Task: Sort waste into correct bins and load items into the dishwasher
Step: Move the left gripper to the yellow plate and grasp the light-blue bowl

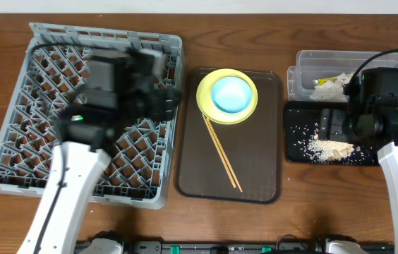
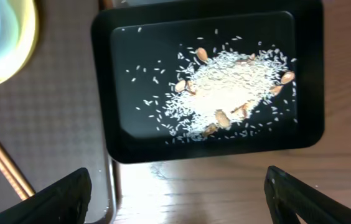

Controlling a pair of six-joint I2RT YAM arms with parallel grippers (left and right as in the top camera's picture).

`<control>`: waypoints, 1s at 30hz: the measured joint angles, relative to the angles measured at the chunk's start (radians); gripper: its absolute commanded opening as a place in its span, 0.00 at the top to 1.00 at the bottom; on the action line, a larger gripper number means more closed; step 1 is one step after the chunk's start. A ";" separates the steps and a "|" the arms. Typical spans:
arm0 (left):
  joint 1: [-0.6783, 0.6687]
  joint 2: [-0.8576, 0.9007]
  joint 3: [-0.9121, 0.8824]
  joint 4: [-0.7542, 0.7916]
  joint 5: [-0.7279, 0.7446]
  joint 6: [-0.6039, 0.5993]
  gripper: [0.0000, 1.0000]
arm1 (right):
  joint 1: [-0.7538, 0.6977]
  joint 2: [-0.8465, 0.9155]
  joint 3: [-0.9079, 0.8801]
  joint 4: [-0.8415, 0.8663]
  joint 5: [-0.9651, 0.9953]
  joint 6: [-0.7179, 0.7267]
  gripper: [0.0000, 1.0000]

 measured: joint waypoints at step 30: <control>-0.334 0.673 0.008 0.418 -0.156 0.032 0.54 | 0.000 0.000 0.000 -0.018 0.003 0.002 0.12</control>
